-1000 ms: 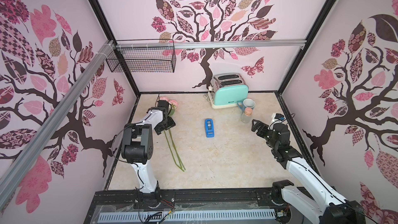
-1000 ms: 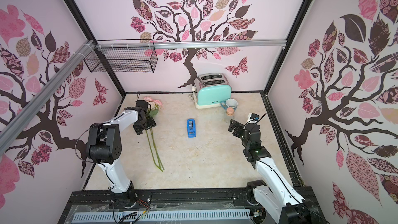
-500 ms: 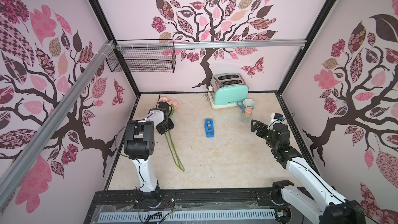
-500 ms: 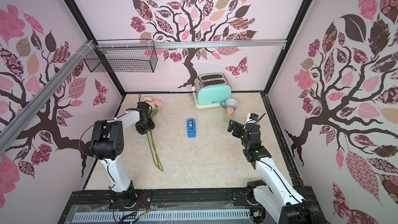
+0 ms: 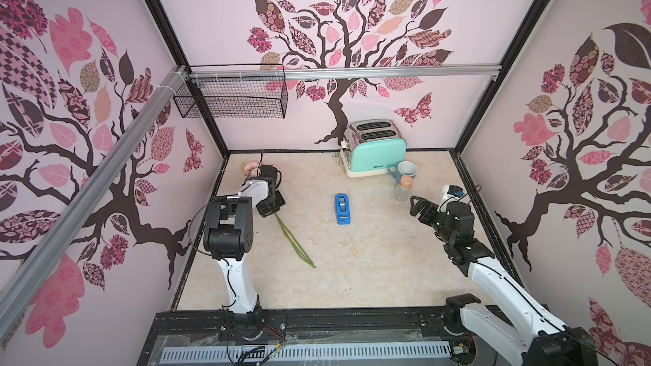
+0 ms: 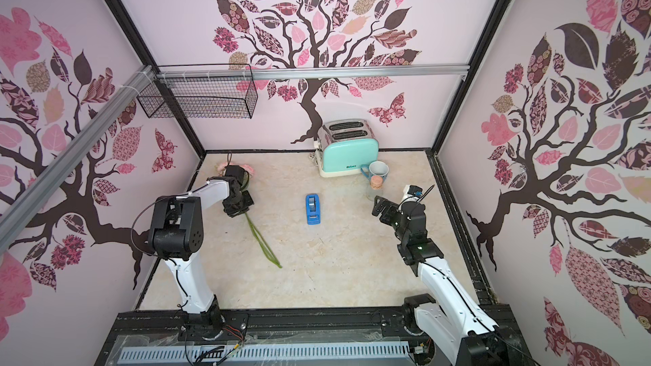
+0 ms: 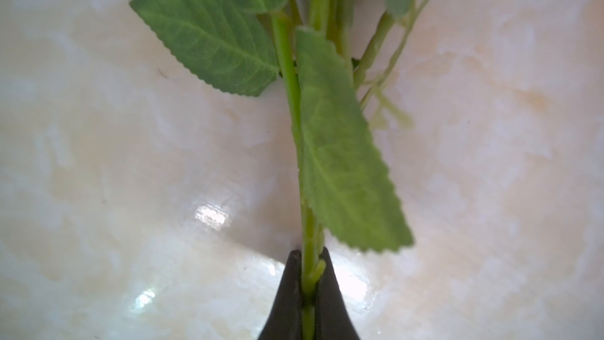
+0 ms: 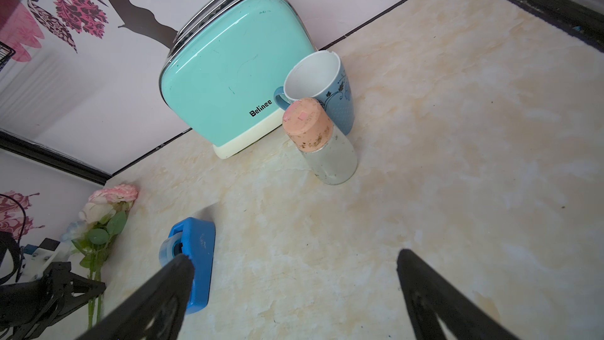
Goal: Wrap bouquets with tape
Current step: Pick up the unwrapped bouquet from the center of the board, then place the unwrapped bouquet at the center of the board.
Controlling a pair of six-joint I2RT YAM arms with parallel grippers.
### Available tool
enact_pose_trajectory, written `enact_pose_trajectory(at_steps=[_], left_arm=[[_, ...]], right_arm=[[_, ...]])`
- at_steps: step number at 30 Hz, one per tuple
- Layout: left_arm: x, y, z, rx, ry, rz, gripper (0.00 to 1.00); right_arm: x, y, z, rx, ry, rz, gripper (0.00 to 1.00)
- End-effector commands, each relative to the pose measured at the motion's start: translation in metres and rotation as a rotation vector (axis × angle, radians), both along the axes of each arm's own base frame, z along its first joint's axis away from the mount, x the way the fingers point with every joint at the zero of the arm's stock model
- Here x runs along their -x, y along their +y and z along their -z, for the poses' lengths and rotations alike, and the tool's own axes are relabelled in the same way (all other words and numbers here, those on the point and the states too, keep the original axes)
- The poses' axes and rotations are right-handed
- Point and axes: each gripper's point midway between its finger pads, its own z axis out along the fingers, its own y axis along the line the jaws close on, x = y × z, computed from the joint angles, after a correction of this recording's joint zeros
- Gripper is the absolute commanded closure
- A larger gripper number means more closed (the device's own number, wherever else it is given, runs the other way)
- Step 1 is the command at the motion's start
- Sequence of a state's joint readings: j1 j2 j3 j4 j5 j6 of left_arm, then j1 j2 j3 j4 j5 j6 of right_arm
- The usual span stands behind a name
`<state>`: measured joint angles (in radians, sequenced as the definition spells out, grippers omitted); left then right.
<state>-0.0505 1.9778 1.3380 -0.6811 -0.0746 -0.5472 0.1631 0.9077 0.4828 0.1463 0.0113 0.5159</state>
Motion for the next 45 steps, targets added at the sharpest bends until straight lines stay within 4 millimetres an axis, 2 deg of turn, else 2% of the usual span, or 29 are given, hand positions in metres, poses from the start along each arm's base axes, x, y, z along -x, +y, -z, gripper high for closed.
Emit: enact_pose_trajectory(at_steps=[1, 5, 8, 18, 21, 23, 27, 30, 33, 37, 39, 42, 45], left_arm=[[-0.001, -0.017, -0.005, 0.01, 0.0, 0.088, 1.0], [-0.004, -0.033, -0.03, -0.006, -0.038, 0.171, 1.0], [-0.006, -0.043, -0.056, -0.038, -0.093, 0.242, 1.0], [-0.016, -0.074, -0.179, -0.128, -0.398, 0.564, 1.0], [-0.007, -0.099, -0.217, -0.13, -0.508, 0.707, 1.0], [0.008, -0.125, -0.24, -0.166, -0.582, 0.852, 1.0], [0.044, -0.177, -0.264, -0.283, -0.66, 1.157, 1.0], [0.067, -0.209, -0.267, -0.373, -0.685, 1.352, 1.0], [0.085, -0.23, -0.257, -0.33, -0.669, 1.509, 1.0], [0.106, -0.247, -0.239, -0.311, -0.662, 1.669, 1.0], [0.12, -0.258, -0.227, -0.341, -0.647, 1.771, 1.0], [0.142, -0.277, -0.202, -0.335, -0.601, 1.906, 1.0], [0.157, -0.291, -0.171, -0.314, -0.54, 1.999, 1.0]], right_arm=[[0.001, 0.002, -0.007, 0.008, -0.029, -0.007, 0.0], [0.001, 0.003, -0.009, 0.004, -0.033, -0.014, 0.0], [0.001, 0.003, -0.009, 0.002, -0.035, -0.016, 0.0], [-0.002, 0.01, -0.021, -0.042, -0.066, -0.039, 0.0], [-0.005, 0.015, -0.032, -0.053, -0.069, -0.065, 0.0], [-0.005, 0.014, -0.044, -0.048, -0.068, -0.06, 0.0], [0.002, 0.011, -0.082, -0.049, -0.102, -0.05, 0.0], [0.016, 0.009, -0.124, -0.034, -0.14, -0.06, 0.0], [0.04, -0.018, -0.159, 0.013, -0.152, 0.062, 0.0], [0.084, -0.055, -0.205, 0.047, -0.267, 0.227, 0.0], [0.101, -0.063, -0.225, 0.043, -0.319, 0.258, 0.0], [0.117, -0.066, -0.245, 0.033, -0.367, 0.263, 0.0], [0.125, -0.07, -0.25, 0.035, -0.394, 0.279, 0.0]])
